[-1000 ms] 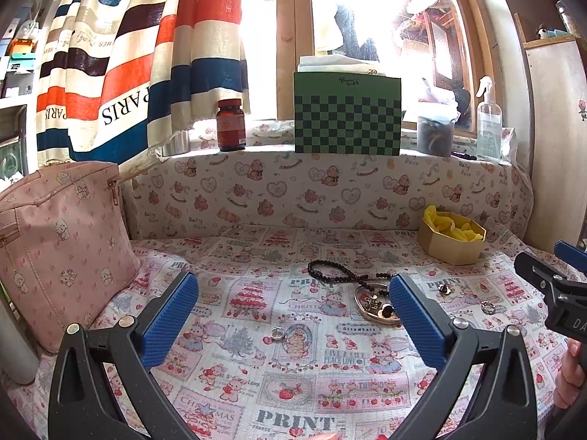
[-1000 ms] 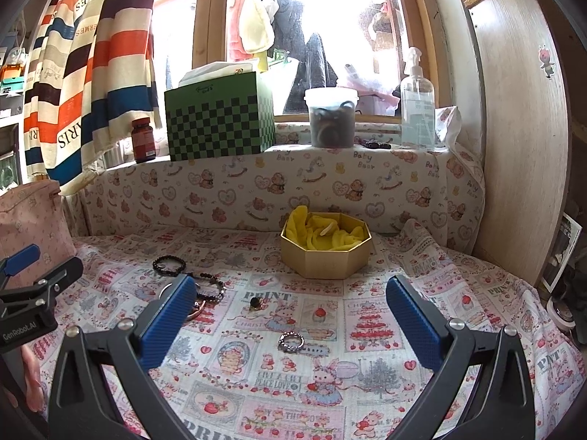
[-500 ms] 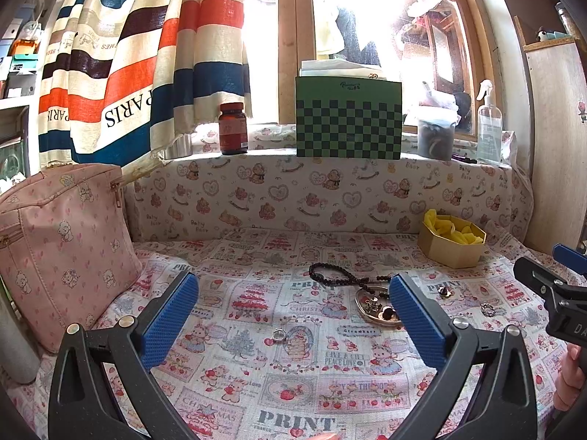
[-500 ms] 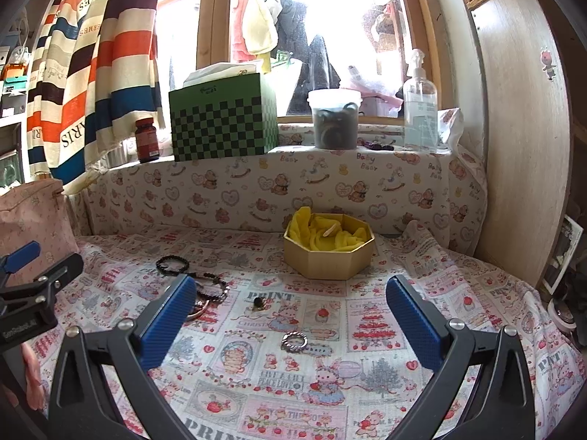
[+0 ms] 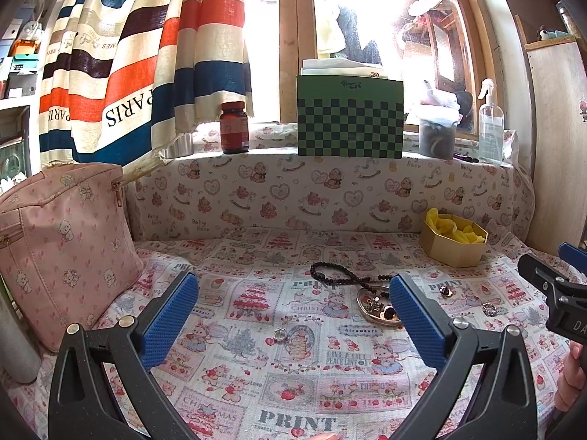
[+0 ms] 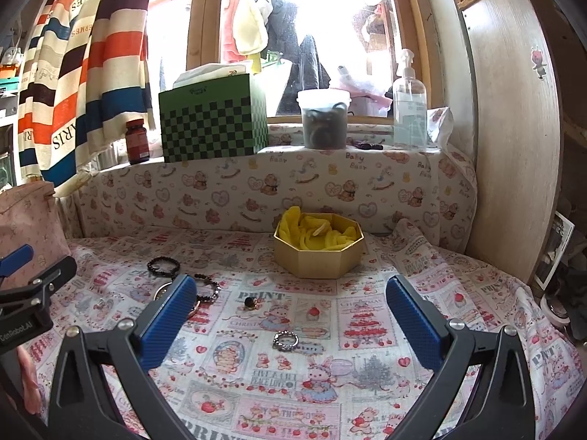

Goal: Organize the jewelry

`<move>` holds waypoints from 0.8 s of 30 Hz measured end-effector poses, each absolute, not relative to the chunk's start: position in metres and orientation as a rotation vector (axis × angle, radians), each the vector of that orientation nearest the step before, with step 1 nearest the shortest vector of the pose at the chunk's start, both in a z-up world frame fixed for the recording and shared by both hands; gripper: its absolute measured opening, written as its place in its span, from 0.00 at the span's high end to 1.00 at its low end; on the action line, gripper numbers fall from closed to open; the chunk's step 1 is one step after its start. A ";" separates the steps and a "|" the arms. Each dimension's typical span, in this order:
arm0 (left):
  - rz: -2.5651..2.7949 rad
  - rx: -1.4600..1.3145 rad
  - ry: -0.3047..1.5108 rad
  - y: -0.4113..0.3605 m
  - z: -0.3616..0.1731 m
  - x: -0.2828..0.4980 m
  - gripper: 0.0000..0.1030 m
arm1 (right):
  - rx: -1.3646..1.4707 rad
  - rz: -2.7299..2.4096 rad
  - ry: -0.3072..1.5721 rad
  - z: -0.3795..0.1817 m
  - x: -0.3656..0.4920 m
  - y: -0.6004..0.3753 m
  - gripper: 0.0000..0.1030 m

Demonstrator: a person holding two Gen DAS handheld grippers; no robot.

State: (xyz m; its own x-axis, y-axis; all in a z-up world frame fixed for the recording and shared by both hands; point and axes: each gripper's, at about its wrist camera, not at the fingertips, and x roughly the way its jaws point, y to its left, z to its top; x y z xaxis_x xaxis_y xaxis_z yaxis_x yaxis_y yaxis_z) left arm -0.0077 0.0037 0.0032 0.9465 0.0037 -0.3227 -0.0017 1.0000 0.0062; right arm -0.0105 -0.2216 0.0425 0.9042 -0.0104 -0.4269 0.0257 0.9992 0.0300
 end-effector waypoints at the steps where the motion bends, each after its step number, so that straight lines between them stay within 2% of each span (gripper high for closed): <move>1: 0.003 0.006 0.328 0.004 0.003 -0.008 0.00 | 0.033 -0.016 0.442 0.042 -0.010 -0.221 0.00; 24: -0.044 0.016 0.315 -0.002 0.005 -0.009 0.00 | 0.006 -0.007 0.430 0.044 -0.012 -0.215 0.00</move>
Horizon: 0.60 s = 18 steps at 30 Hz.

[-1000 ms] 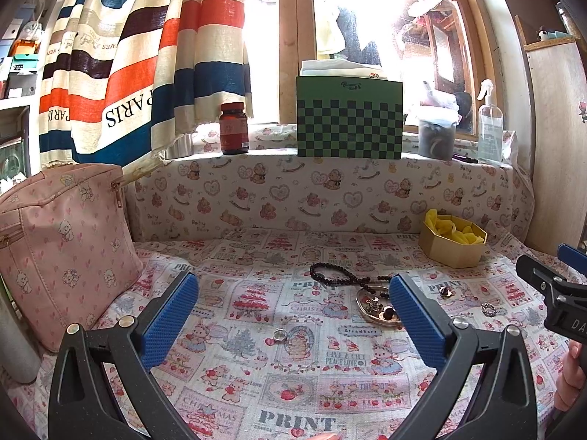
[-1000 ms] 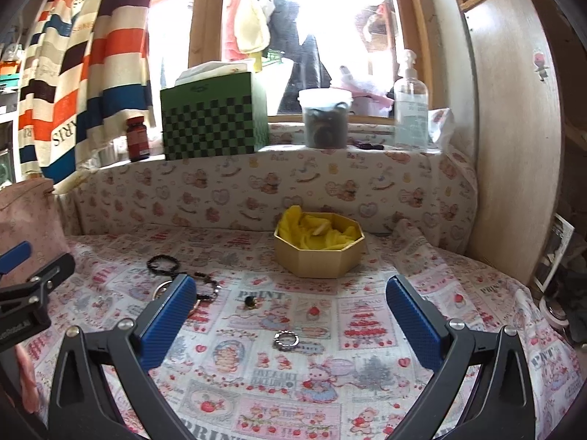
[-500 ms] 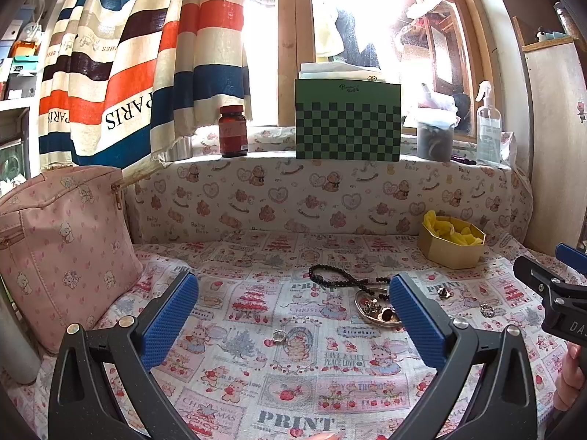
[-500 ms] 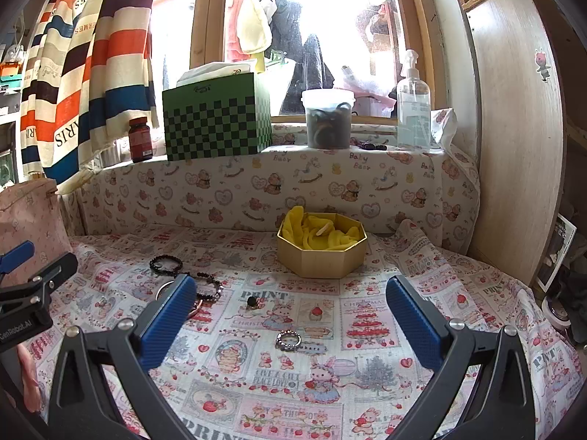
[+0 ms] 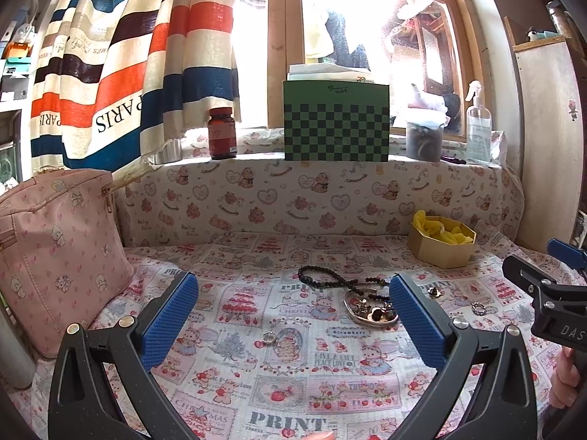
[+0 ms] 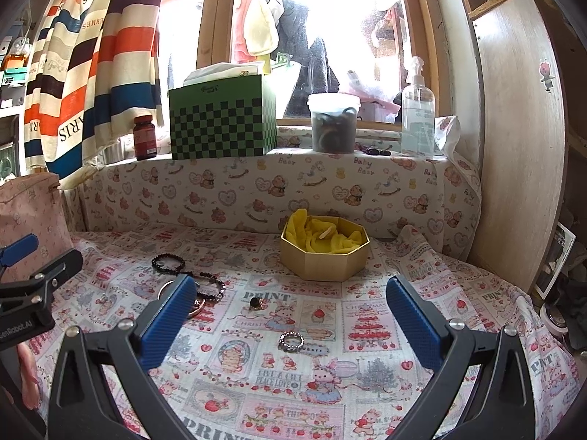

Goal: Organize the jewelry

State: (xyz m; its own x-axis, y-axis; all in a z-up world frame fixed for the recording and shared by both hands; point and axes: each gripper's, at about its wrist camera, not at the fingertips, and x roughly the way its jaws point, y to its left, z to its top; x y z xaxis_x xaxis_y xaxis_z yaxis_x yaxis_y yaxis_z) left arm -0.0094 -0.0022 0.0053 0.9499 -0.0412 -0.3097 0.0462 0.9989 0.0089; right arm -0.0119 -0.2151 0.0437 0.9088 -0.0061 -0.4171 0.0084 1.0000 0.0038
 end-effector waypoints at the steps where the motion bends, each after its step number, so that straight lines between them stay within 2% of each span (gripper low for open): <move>1: -0.047 0.017 0.316 -0.003 0.005 -0.009 0.00 | 0.005 -0.006 0.430 0.044 -0.012 -0.216 0.00; 18: -0.066 -0.012 0.337 0.001 0.005 -0.005 0.00 | -0.012 0.005 0.451 0.042 -0.007 -0.213 0.00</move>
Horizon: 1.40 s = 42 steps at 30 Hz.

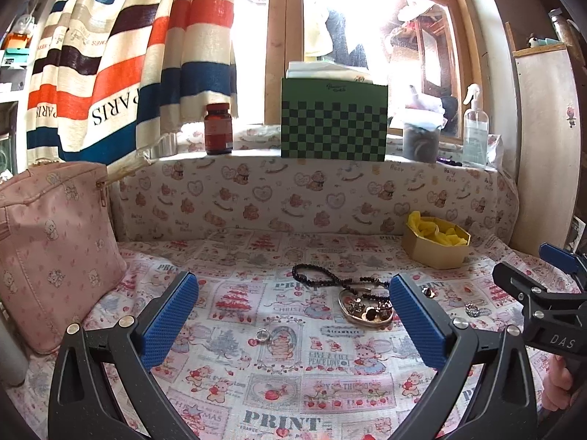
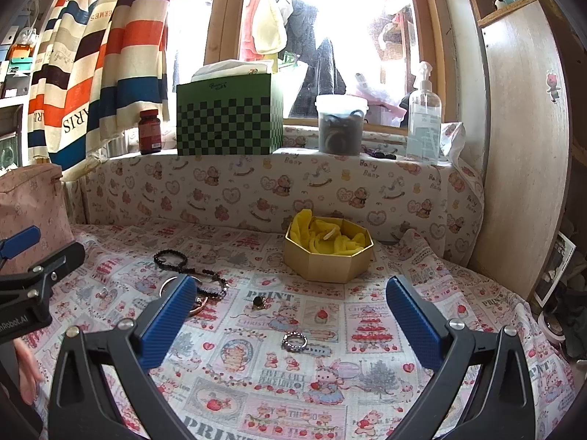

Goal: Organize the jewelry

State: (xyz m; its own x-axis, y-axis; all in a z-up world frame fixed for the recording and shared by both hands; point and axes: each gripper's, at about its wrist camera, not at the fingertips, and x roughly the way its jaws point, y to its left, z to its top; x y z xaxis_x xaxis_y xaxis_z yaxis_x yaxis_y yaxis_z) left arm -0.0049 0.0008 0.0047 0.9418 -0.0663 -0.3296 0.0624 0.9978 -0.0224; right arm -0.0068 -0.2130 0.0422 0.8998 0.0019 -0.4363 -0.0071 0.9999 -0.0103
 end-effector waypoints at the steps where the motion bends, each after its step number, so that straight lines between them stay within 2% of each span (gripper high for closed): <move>1: -0.057 -0.010 0.351 0.000 0.004 -0.002 0.00 | -0.006 0.002 0.457 0.042 -0.006 -0.214 0.00; 10: -0.083 -0.085 0.296 0.014 0.008 -0.013 0.00 | 0.037 -0.070 0.476 0.040 -0.006 -0.225 0.00; 14: -0.079 -0.042 0.356 0.022 0.015 -0.014 0.00 | -0.015 -0.059 0.499 0.048 -0.016 -0.229 0.01; 17: -0.079 -0.073 0.437 0.035 0.020 -0.006 0.00 | -0.040 -0.058 0.499 0.056 -0.024 -0.229 0.12; 20: -0.161 -0.124 0.604 0.050 0.021 0.018 0.02 | -0.008 -0.006 0.529 0.064 -0.025 -0.236 0.28; 22: -0.166 -0.190 0.684 0.064 0.020 0.032 0.13 | 0.031 0.010 0.548 0.066 -0.023 -0.241 0.52; 23: -0.173 -0.214 0.715 0.070 0.020 0.038 0.17 | 0.054 0.030 0.572 0.066 -0.020 -0.244 0.58; 25: -0.163 -0.226 0.779 0.076 0.018 0.049 0.43 | 0.100 0.071 0.625 0.064 -0.010 -0.249 0.76; 28: -0.157 -0.207 0.818 0.074 0.013 0.058 0.66 | 0.161 0.092 0.648 0.060 0.003 -0.256 0.77; 35: -0.201 -0.063 0.941 0.049 -0.013 0.081 0.68 | 0.060 0.107 0.676 0.055 0.024 -0.251 0.79; 42: -0.202 0.050 0.984 0.036 -0.029 0.096 0.70 | -0.004 0.103 0.653 0.058 0.049 -0.252 0.79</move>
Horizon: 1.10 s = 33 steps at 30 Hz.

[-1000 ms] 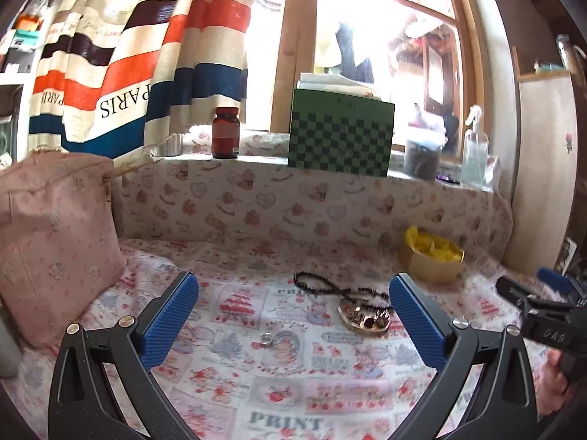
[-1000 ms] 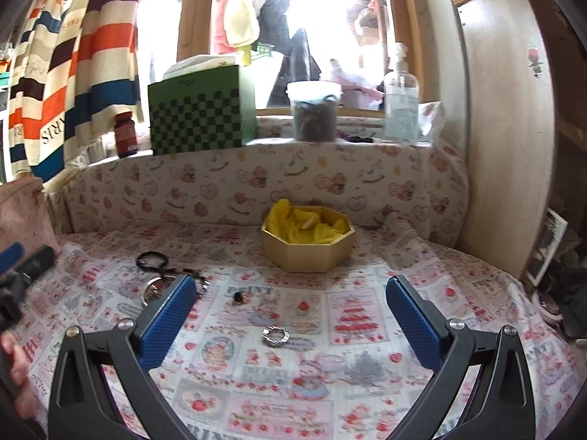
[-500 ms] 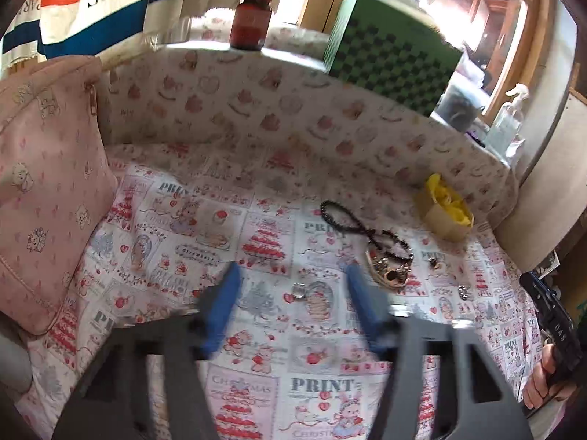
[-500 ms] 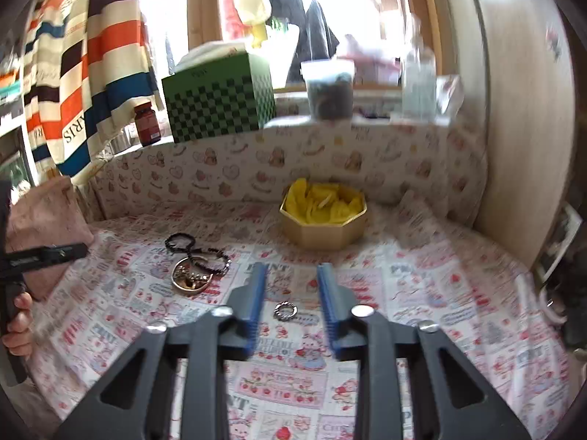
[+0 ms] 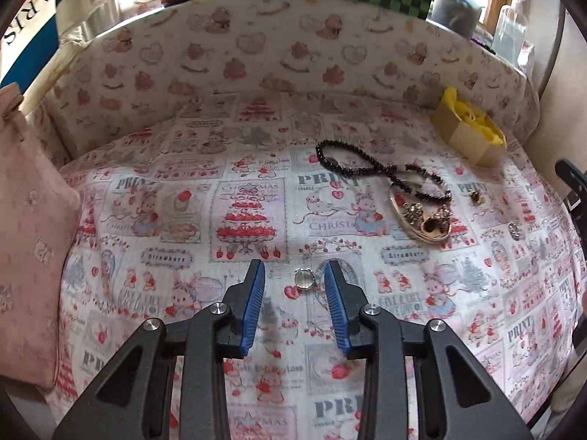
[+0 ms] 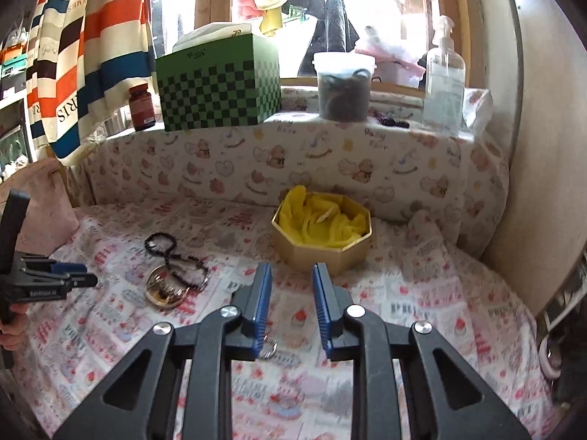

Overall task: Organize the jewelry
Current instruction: 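Grasp a small silver ring with the right tool while the left tool grasps another silver ring, then carry both rings over the yellow box and open both tools to drop them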

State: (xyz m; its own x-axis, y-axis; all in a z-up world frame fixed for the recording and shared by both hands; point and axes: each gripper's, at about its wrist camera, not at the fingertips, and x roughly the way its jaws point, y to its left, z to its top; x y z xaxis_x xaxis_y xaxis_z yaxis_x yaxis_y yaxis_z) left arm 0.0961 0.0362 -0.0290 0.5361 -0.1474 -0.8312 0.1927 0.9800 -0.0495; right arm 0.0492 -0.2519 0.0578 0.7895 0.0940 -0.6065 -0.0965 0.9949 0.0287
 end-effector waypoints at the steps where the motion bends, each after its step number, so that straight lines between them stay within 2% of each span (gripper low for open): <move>1: -0.207 0.051 0.991 0.036 -0.030 0.098 0.72 | 0.001 0.104 0.655 0.057 0.053 -0.253 0.79; 2: -0.212 0.053 0.993 0.036 -0.032 0.099 0.74 | 0.008 0.104 0.657 0.055 0.057 -0.253 0.79; 4: -0.218 0.063 1.001 0.033 -0.035 0.100 0.86 | 0.029 0.103 0.659 0.051 0.062 -0.255 0.79; 5: -0.224 0.068 1.008 0.031 -0.036 0.101 0.88 | 0.040 0.101 0.662 0.049 0.064 -0.256 0.79; 14: -0.225 0.035 0.972 0.032 -0.031 0.098 0.89 | 0.111 0.099 0.742 0.031 0.070 -0.269 0.76; 25: -0.179 0.038 0.765 0.021 0.031 0.066 0.89 | -0.027 0.241 0.915 0.008 0.063 -0.238 0.76; 33: -0.199 0.063 0.737 0.018 0.028 0.055 0.89 | -0.015 0.272 0.985 -0.006 0.066 -0.235 0.76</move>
State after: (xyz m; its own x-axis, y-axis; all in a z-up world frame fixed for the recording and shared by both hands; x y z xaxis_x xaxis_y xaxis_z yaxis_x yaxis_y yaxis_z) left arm 0.0553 0.0175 0.0278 0.7228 -0.1578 -0.6728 0.2019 0.9793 -0.0127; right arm 0.0655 -0.2350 -0.0059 0.5215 0.2201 -0.8244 -0.2336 0.9661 0.1102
